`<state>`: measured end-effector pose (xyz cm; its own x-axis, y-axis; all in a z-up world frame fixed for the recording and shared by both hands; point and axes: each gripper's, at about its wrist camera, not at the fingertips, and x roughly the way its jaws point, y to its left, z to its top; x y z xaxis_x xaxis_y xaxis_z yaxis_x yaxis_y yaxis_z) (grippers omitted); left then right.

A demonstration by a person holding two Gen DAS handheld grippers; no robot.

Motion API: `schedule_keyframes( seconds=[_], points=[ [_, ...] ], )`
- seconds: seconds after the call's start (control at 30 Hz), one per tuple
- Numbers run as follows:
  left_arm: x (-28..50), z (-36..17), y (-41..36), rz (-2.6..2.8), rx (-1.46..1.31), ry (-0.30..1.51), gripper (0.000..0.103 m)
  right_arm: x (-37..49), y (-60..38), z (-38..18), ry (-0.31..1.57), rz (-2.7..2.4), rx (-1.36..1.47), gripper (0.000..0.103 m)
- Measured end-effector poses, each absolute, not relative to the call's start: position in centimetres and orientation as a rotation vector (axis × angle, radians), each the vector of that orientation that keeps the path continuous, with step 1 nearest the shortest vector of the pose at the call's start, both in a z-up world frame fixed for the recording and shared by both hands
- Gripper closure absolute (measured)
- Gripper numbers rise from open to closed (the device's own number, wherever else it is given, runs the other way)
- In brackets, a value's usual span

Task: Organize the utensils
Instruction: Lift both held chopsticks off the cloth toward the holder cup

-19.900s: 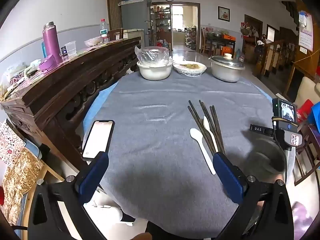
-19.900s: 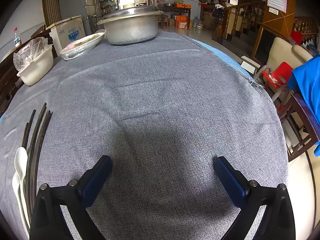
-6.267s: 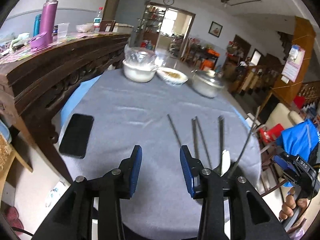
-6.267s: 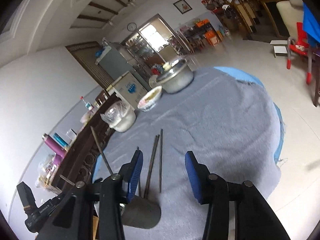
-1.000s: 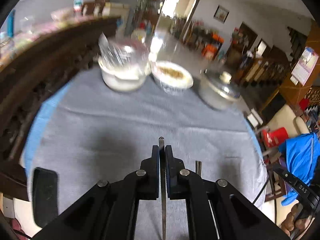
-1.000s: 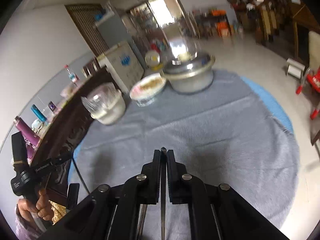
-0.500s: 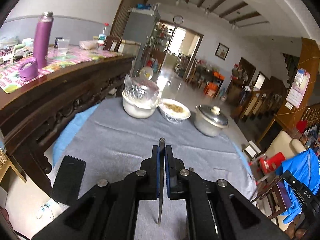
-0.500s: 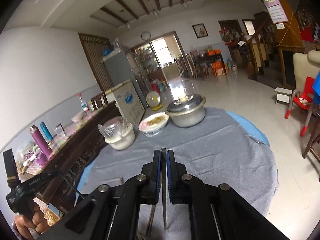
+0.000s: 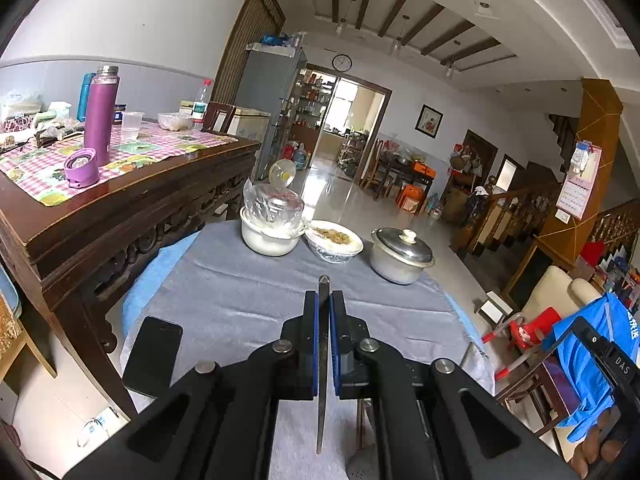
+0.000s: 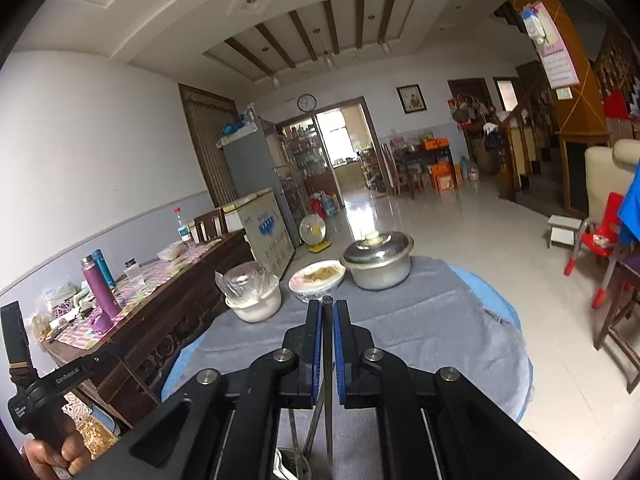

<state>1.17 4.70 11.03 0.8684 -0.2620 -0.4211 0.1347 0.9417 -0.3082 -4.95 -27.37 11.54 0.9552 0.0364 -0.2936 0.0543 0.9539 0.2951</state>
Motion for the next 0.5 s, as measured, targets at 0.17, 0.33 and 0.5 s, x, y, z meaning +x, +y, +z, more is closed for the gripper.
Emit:
schedule_keyframes(
  seconds=[0.17,0.33,0.5],
  points=[
    [-0.7,12.4,4.7,-0.241,-0.267,0.445,0.098,-6.5,-27.1,13.1,0.267,-0.012,0.281,0.097],
    [-2.4,14.1,4.6,-0.284,-0.270,0.414,0.098,-7.9,-26.8,14.7,0.229,-0.001,0.270,0.096],
    [-3.9,16.0,4.2,-0.344,-0.280,0.365,0.098,-8.8,-25.9,16.2,0.199,0.029,0.255,0.096]
  ],
)
